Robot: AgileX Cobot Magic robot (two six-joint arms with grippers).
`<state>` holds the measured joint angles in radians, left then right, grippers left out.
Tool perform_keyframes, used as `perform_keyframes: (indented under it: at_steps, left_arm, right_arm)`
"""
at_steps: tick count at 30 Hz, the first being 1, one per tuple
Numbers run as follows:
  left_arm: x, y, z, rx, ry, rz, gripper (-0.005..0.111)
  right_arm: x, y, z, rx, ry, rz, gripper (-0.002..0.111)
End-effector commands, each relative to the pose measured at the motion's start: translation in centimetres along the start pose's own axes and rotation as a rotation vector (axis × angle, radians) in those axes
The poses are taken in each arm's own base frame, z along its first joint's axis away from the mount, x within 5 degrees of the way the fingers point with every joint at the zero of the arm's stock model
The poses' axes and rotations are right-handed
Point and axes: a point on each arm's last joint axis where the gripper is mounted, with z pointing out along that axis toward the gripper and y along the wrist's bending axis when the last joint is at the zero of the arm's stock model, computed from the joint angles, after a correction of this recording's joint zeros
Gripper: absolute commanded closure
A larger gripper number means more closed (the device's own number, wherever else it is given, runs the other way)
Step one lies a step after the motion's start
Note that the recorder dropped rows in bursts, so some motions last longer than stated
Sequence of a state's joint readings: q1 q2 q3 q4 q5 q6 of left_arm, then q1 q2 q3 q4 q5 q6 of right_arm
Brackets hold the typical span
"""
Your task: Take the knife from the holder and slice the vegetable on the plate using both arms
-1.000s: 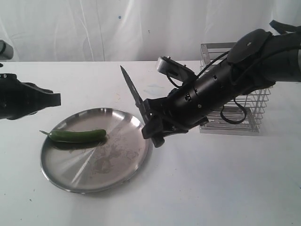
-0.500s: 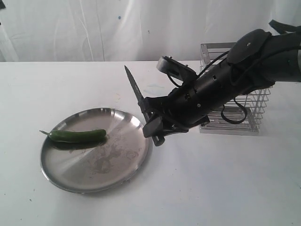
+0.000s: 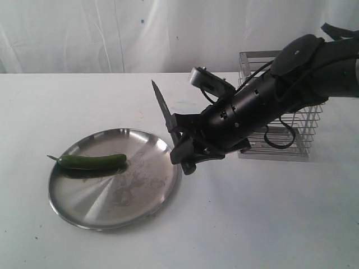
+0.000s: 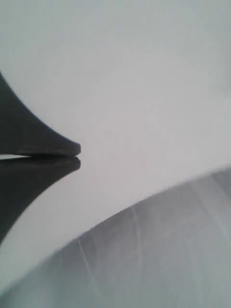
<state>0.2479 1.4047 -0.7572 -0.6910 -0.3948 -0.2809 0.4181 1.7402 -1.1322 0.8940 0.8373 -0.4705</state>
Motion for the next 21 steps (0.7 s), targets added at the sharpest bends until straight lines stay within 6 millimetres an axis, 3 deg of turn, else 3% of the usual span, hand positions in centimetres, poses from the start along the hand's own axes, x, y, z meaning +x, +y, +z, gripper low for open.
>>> perform_keyframes:
  at_steps: [1, 3, 8, 14, 19, 21]
  left_arm:
    - [0.2, -3.8, -0.6, 0.308, -0.027, 0.98, 0.107]
    - [1.2, -5.0, -1.0, 0.421, 0.01, 1.187, 0.107]
    - [4.2, -6.2, -2.1, 0.63, 0.163, 1.413, 0.107]
    - [8.6, -7.7, -3.0, 0.8, 0.353, 1.318, 0.107]
    - [10.7, -7.2, -0.8, 0.577, 0.322, 1.453, 0.107]
    - [11.1, -6.6, 0.5, 0.388, 0.316, 1.344, 0.107]
  right_arm:
    - [0.0, 0.4, -0.5, -0.007, -0.004, -0.008, 0.108]
    - [-0.1, 0.4, -0.5, -0.007, -0.006, -0.008, 0.108]
    - [0.1, 0.1, -0.5, 0.021, 0.008, -0.035, 0.108]
    - [0.3, 0.1, -0.6, 0.028, 0.043, -0.059, 0.108]
    - [-0.1, 0.1, -1.1, 0.071, -0.019, -0.004, 0.108]
    - [-0.3, 0.1, -1.2, 0.077, -0.041, 0.006, 0.108]
